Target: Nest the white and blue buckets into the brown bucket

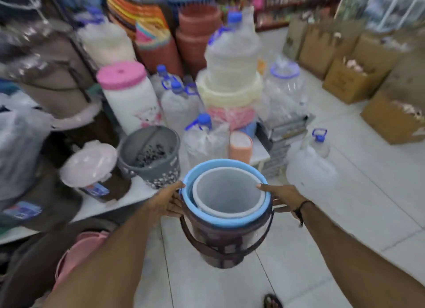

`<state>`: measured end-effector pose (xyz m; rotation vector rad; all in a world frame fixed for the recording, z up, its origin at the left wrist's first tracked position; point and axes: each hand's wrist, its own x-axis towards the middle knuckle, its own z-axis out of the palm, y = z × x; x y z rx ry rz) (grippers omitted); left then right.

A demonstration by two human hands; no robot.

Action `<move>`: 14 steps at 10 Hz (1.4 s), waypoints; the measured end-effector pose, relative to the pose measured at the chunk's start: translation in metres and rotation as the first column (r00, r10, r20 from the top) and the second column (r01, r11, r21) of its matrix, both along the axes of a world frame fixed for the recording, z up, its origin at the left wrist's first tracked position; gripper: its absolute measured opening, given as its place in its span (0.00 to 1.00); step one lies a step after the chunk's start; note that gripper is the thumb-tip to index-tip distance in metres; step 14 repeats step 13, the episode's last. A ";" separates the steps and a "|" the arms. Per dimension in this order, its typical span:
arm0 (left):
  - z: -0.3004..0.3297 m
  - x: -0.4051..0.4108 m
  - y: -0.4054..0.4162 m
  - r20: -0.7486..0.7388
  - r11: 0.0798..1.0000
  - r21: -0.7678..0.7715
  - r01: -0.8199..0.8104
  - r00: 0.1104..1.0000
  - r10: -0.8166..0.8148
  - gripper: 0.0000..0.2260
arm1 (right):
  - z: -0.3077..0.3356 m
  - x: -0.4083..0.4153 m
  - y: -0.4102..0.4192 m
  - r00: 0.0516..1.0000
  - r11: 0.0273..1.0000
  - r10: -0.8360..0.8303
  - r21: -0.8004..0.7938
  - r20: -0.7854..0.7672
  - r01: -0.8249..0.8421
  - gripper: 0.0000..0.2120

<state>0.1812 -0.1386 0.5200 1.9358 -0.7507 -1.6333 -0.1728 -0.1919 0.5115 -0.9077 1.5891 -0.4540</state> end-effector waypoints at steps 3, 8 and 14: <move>0.171 0.162 -0.053 0.112 0.914 -0.366 -0.177 0.966 0.232 0.20 | 0.160 0.184 -0.107 0.983 0.939 0.147 -0.329 0.114 -0.102 0.27; 0.095 0.277 -0.177 0.193 0.854 -0.286 -0.435 0.847 0.495 0.18 | 0.087 0.344 -0.279 0.946 0.934 0.316 -0.202 0.078 -0.295 0.19; -0.024 0.306 -0.198 0.359 0.903 -0.108 -0.415 0.831 0.425 0.14 | -0.019 0.399 -0.292 0.775 0.845 0.483 -0.018 -0.407 -0.535 0.31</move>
